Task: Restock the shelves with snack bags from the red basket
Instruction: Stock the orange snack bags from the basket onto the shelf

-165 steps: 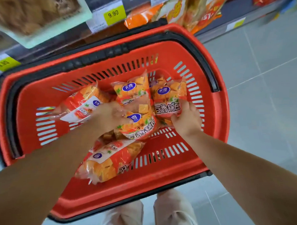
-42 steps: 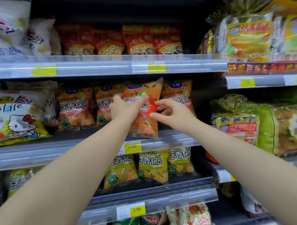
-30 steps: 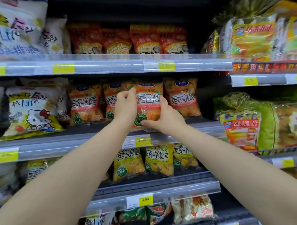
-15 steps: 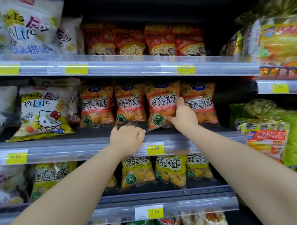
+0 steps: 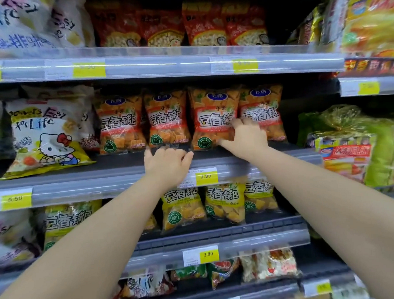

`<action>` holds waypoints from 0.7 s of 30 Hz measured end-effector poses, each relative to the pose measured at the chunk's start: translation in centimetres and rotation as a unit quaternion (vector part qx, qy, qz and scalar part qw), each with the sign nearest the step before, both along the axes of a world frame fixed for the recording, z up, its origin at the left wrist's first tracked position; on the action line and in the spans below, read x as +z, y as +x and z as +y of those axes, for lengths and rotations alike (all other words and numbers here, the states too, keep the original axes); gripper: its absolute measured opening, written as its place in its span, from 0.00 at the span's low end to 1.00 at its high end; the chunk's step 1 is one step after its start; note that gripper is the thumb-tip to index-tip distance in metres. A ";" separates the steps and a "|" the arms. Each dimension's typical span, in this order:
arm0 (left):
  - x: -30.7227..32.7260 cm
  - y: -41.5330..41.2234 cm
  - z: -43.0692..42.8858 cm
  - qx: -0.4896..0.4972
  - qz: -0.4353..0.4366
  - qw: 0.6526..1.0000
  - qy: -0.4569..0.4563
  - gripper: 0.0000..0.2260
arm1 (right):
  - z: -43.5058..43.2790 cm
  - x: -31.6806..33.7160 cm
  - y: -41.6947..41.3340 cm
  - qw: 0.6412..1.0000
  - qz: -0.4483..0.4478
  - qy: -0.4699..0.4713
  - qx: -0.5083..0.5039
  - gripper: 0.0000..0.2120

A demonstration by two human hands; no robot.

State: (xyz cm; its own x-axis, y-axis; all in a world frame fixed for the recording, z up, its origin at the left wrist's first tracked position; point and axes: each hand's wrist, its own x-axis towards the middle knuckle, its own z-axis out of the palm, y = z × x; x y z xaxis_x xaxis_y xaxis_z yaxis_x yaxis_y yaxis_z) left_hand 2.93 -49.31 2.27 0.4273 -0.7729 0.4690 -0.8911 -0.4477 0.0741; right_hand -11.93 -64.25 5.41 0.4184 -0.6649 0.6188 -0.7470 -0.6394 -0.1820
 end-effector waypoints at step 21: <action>-26.7 -25.8 0.9 -0.257 0.077 0.947 0.176 0.35 | 12.9 -32.0 -33.6 0.969 0.050 0.158 -0.186 0.31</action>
State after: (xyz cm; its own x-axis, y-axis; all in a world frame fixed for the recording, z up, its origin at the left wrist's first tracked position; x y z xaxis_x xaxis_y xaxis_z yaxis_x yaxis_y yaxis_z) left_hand -22.86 -48.46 -24.42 -0.0057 -0.9944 0.1054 -0.9887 0.0214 0.1484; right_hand -45.54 -51.32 -26.57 0.1612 -0.9304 0.3291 -0.9387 -0.2475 -0.2400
